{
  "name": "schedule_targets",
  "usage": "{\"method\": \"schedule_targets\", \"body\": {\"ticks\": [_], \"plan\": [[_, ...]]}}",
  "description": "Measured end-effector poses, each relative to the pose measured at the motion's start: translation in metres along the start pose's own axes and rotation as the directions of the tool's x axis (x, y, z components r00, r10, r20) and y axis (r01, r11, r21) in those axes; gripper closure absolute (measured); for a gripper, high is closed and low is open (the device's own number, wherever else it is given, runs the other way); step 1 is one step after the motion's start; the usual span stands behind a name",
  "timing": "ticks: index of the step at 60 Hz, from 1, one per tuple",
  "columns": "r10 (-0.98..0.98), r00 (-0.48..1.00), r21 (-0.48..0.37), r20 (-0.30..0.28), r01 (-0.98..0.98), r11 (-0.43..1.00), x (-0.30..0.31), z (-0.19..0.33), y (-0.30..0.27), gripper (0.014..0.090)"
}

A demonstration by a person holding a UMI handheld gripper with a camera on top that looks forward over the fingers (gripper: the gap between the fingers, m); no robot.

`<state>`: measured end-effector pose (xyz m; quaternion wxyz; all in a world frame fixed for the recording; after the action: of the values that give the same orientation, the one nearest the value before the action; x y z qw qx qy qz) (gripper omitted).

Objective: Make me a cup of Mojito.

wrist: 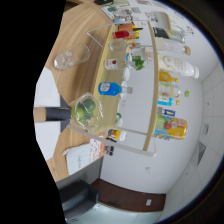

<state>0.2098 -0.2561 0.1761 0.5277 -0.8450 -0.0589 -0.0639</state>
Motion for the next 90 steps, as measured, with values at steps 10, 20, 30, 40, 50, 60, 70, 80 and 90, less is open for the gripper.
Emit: {"method": "schedule_targets", "body": {"ticks": [10, 20, 30, 40, 50, 60, 70, 80, 90], "plan": [[0.211, 0.977, -0.2, 0.015, -0.204, 0.958, 0.017, 0.033, 0.085, 0.0893], [0.277, 0.961, -0.318, 0.01, -0.26, 0.912, 0.024, 0.051, 0.138, 0.0893], [0.261, 0.965, -0.346, 0.026, -0.236, 0.908, 0.022, 0.058, 0.164, 0.089], [0.247, 0.969, -0.343, 0.028, -0.222, 0.913, 0.025, 0.061, 0.168, 0.0876], [0.192, 0.981, -0.361, 0.009, -0.176, 0.916, 0.031, 0.06, 0.172, 0.064], [0.19, 0.981, -0.339, -0.026, -0.188, 0.922, 0.035, 0.048, 0.16, 0.0187], [0.158, 0.985, -0.218, -0.07, -0.17, 0.961, 0.029, 0.018, 0.107, 0.0194], [0.143, 0.989, -0.08, -0.043, -0.146, 0.986, -0.021, -0.024, 0.042, 0.0192], [0.185, 0.983, -0.015, -0.005, -0.185, 0.983, -0.088, -0.058, 0.014, 0.0184]]}}
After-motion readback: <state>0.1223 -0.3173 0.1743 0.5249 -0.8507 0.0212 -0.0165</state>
